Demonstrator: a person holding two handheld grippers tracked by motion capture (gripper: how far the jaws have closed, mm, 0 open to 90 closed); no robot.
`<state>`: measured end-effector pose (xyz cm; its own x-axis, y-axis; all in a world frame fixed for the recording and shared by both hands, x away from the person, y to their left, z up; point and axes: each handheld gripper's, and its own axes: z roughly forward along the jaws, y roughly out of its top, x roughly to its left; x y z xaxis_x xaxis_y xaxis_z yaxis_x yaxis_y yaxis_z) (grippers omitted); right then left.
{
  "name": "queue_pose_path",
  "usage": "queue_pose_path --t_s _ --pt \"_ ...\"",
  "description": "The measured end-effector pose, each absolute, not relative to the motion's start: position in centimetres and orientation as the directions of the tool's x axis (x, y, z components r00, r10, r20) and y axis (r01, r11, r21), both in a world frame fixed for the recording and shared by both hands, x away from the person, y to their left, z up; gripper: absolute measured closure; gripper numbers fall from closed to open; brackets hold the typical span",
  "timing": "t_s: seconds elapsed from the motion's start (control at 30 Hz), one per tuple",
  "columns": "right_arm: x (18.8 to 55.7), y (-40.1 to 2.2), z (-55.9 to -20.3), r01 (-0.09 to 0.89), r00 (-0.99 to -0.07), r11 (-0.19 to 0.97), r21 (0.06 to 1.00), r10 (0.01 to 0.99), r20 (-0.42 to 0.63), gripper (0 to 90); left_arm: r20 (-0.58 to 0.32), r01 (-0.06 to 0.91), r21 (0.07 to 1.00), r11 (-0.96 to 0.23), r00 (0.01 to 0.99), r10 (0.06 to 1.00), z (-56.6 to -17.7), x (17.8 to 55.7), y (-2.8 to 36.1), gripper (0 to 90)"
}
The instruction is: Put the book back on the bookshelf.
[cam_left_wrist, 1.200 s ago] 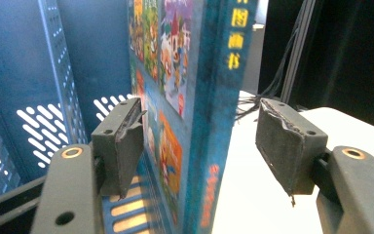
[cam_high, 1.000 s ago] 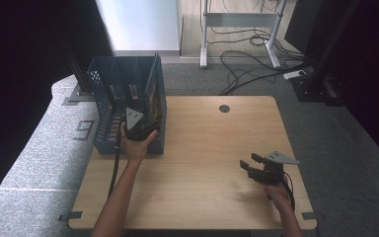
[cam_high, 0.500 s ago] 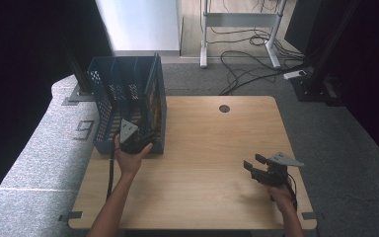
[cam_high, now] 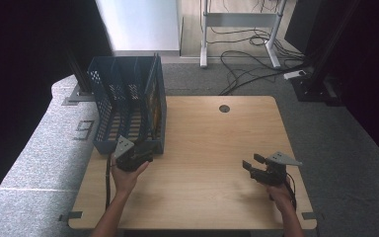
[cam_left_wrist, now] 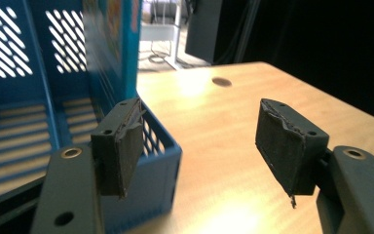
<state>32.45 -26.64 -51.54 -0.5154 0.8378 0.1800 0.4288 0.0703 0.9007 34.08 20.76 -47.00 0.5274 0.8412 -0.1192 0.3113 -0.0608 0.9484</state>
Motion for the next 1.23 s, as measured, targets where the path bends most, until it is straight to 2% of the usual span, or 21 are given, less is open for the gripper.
queue_pose_path --t_s 0.3,0.63,1.23 --pt "32.7 -26.5 -51.8 0.436 -0.510 0.078 0.897 0.842 0.175 35.7 -0.117 0.363 0.924 -0.120 0.567 0.815 -49.5 32.3 20.9 34.0" --pt "32.8 -26.2 -52.4 0.449 -0.509 0.088 0.889 0.843 0.173 35.6 -0.147 0.393 0.911 -0.128 0.598 0.788 -51.1 30.7 21.2 33.9" --pt "32.8 -26.5 -52.7 0.451 -0.496 0.089 0.888 0.852 0.167 35.2 -0.146 0.413 0.895 -0.166 0.625 0.767 -51.7 30.8 20.6 33.4"
